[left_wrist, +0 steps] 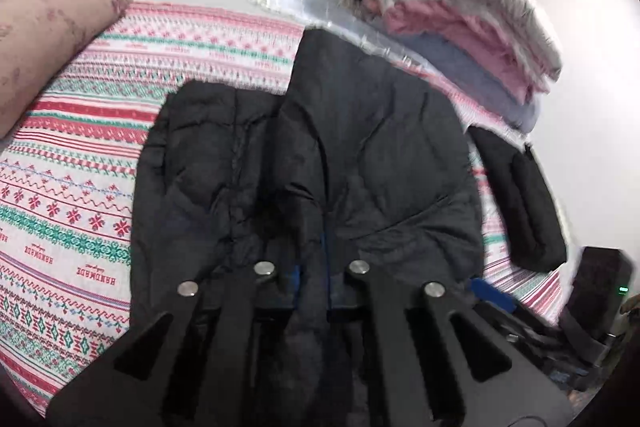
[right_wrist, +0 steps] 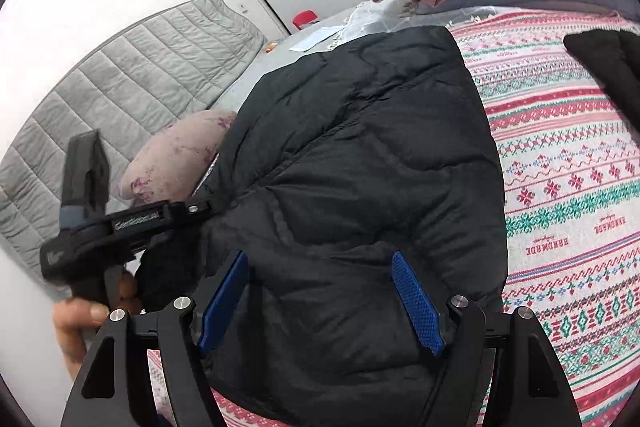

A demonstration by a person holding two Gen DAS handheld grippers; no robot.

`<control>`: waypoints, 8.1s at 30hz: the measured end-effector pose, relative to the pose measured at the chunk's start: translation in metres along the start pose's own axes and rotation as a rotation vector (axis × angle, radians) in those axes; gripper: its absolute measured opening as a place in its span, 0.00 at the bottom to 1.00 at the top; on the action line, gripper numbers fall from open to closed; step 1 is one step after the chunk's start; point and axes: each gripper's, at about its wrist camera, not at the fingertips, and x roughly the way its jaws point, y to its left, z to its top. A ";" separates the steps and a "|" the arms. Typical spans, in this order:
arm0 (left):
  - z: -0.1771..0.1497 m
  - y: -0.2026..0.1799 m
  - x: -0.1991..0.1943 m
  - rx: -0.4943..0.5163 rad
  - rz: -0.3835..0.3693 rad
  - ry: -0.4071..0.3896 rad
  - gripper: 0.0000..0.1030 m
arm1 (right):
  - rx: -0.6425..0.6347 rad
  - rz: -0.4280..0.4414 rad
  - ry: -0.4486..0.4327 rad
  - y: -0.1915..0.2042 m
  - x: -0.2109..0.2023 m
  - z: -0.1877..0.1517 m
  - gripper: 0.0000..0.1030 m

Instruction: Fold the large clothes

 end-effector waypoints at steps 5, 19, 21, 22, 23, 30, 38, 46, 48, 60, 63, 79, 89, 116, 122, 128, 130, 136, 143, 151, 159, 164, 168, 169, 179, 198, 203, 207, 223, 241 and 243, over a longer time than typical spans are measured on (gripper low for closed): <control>-0.016 -0.006 -0.049 -0.001 -0.027 -0.086 0.07 | 0.000 0.029 0.003 0.001 0.002 0.002 0.73; -0.063 0.063 -0.002 -0.175 0.041 0.061 0.11 | -0.199 -0.105 0.130 0.031 0.038 -0.014 0.73; -0.063 0.062 0.000 -0.169 0.058 0.074 0.11 | -0.209 -0.134 0.170 0.032 0.051 -0.020 0.74; -0.064 0.060 0.001 -0.169 0.061 0.078 0.11 | -0.218 -0.152 0.187 0.034 0.057 -0.024 0.74; -0.064 0.060 0.002 -0.171 0.062 0.082 0.11 | -0.236 -0.179 0.202 0.036 0.063 -0.028 0.74; -0.049 0.056 -0.033 -0.185 0.025 -0.006 0.18 | -0.285 -0.259 0.228 0.047 0.083 -0.037 0.74; -0.017 0.010 -0.081 -0.082 0.065 -0.180 0.41 | -0.313 -0.281 0.236 0.056 0.090 -0.041 0.75; 0.027 -0.003 0.005 -0.042 0.132 -0.071 0.57 | -0.316 -0.267 0.237 0.058 0.090 -0.040 0.75; 0.024 0.011 0.030 -0.062 0.183 -0.066 0.57 | -0.317 -0.259 0.236 0.052 0.083 -0.040 0.75; 0.008 0.046 0.033 -0.123 0.212 -0.088 0.57 | -0.251 -0.070 -0.110 0.051 -0.008 0.023 0.75; 0.006 0.051 0.031 -0.143 0.214 -0.095 0.57 | -0.183 -0.124 -0.118 0.042 0.004 0.056 0.75; 0.001 0.071 0.057 -0.189 0.307 -0.084 0.58 | -0.155 -0.281 0.166 0.021 0.173 0.089 0.77; 0.002 0.074 0.039 -0.184 0.222 -0.048 0.58 | -0.121 -0.227 0.013 0.030 0.086 0.076 0.78; -0.088 0.119 -0.008 -0.336 -0.064 0.188 0.88 | 0.327 -0.011 0.112 -0.073 0.029 0.017 0.84; -0.093 0.112 0.000 -0.338 -0.120 0.209 0.90 | 0.336 -0.010 0.161 -0.076 0.046 0.012 0.84; -0.091 0.103 0.014 -0.343 -0.167 0.215 0.95 | 0.353 0.025 0.226 -0.074 0.065 0.007 0.84; -0.091 0.105 0.015 -0.344 -0.176 0.214 0.95 | 0.363 0.036 0.230 -0.074 0.069 0.007 0.84; -0.097 0.115 0.011 -0.342 -0.202 0.195 0.91 | 0.332 0.035 0.216 -0.062 0.073 0.006 0.83; -0.098 0.113 0.008 -0.342 -0.215 0.141 0.51 | 0.301 0.013 0.172 -0.042 0.080 0.005 0.60; -0.079 0.102 -0.014 -0.290 -0.206 0.040 0.24 | 0.106 -0.077 0.022 0.008 0.056 0.021 0.22; -0.055 0.090 -0.020 -0.267 -0.239 -0.020 0.23 | 0.040 -0.126 -0.089 0.017 0.022 0.027 0.19; -0.038 0.069 -0.016 -0.244 -0.261 -0.041 0.22 | -0.003 -0.211 -0.181 0.019 0.001 0.030 0.18; -0.018 0.057 -0.021 -0.213 -0.308 -0.049 0.22 | -0.050 -0.262 -0.264 0.025 -0.023 0.034 0.18; -0.015 0.054 -0.022 -0.202 -0.313 -0.054 0.22 | -0.055 -0.270 -0.277 0.025 -0.028 0.036 0.18; 0.052 0.056 -0.047 -0.095 -0.269 -0.104 0.21 | -0.056 -0.277 -0.339 0.055 -0.024 0.079 0.18; 0.233 0.294 -0.265 -0.093 0.203 -0.512 0.28 | -0.325 0.165 -0.534 0.396 0.127 0.191 0.18; 0.200 0.423 -0.160 -0.298 0.465 -0.247 0.56 | -0.222 0.102 -0.008 0.394 0.316 0.147 0.28; 0.165 0.481 -0.158 -0.500 0.280 -0.344 0.77 | -0.121 0.186 0.005 0.352 0.343 0.120 0.74; 0.033 0.358 -0.312 -0.428 0.449 -0.644 0.79 | -0.336 0.167 -0.039 0.321 0.177 0.070 0.79; -0.109 0.131 -0.304 -0.191 0.739 -0.642 0.99 | -0.717 0.239 -0.312 0.319 -0.030 -0.077 1.00; -0.117 0.121 -0.299 -0.164 0.773 -0.642 0.99 | -0.753 0.243 -0.317 0.318 -0.035 -0.085 1.00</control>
